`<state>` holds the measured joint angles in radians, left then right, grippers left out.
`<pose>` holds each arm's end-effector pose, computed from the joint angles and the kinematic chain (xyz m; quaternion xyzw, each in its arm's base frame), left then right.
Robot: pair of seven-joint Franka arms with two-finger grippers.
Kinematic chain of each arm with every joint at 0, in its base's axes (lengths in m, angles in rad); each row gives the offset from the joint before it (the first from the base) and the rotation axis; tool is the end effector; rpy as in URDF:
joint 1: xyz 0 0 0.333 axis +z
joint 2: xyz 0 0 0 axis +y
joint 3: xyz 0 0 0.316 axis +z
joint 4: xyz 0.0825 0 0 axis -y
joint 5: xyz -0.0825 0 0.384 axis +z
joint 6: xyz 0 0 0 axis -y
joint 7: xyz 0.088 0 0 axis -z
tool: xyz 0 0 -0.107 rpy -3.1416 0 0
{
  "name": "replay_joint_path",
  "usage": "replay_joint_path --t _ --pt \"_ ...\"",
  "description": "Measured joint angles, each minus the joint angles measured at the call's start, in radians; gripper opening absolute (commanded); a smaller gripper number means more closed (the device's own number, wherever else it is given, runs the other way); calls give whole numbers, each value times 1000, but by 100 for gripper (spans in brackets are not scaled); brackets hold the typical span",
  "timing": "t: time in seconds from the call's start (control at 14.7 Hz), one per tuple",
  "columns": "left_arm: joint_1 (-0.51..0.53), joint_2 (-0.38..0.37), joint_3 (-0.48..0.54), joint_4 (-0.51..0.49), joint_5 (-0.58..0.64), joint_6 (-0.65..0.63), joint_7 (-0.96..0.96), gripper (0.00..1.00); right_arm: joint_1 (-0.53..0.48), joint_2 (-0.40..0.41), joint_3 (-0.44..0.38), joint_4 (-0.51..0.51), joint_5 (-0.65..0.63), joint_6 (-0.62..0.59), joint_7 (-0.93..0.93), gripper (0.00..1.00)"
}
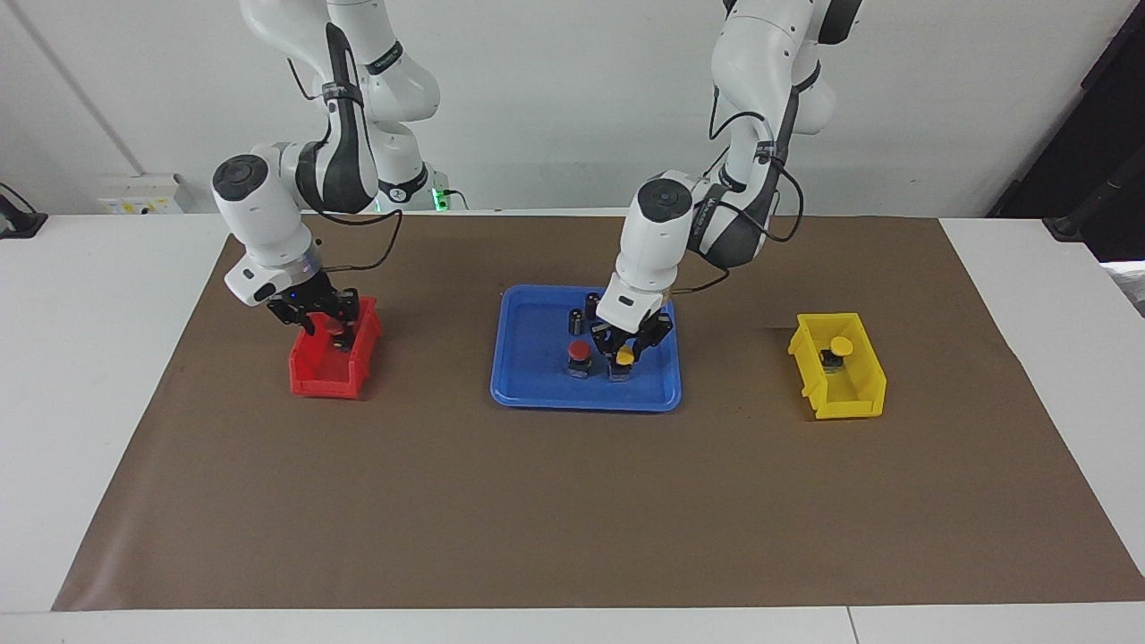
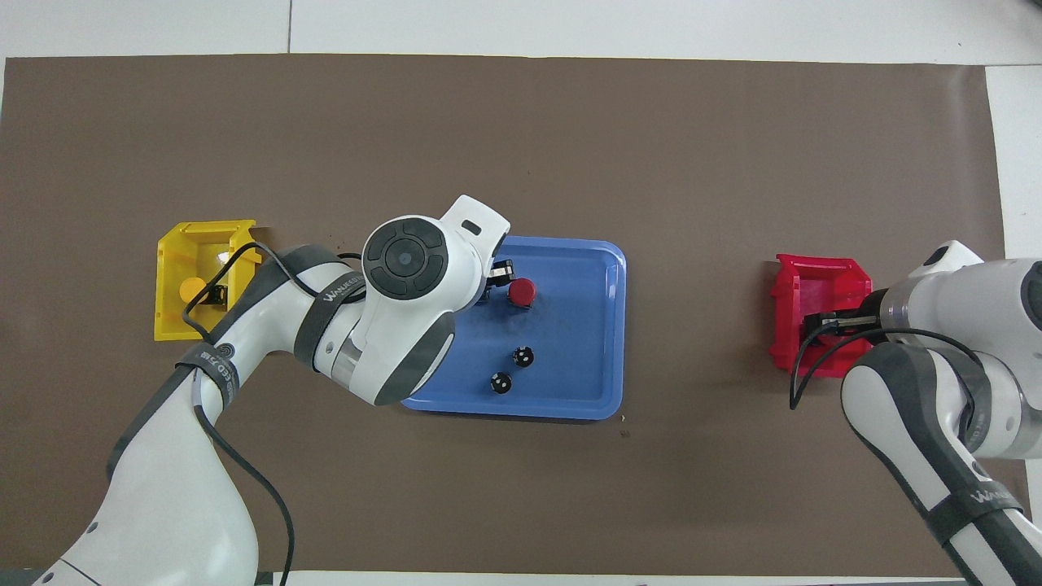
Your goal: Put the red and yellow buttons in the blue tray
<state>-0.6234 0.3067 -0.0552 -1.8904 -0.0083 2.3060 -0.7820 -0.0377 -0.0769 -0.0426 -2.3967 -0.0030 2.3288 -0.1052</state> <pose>0.4936 -0.3957 0.3546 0.9969 0.0559 0.0330 0.0450 0.4828 -0.0389 0.3471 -0.9999 -0.0135 -0.0045 0.0001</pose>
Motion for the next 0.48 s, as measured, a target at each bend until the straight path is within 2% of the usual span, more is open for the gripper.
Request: replay_joint_path --t 0.07,0.27,0.34,0.41,0.48 --pt "-1 -1 0 0 0 0 -1 65 0 0 1 -3 0 0 0 65" --pt "-1 -3 4 13 0 -36 -2 83 0 -1 2 -9 0 1 0 49" --pt "0 -8 8 31 0 -73 -2 95 0 -1 3 -11 0 1 0 43" --pt "1 -20 15 59 0 -132 -2 100 0 -1 3 -12 0 1 0 35" --pt "5 -39 27 89 0 -209 0 100 1 -1 3 -12 0 1 0 24"
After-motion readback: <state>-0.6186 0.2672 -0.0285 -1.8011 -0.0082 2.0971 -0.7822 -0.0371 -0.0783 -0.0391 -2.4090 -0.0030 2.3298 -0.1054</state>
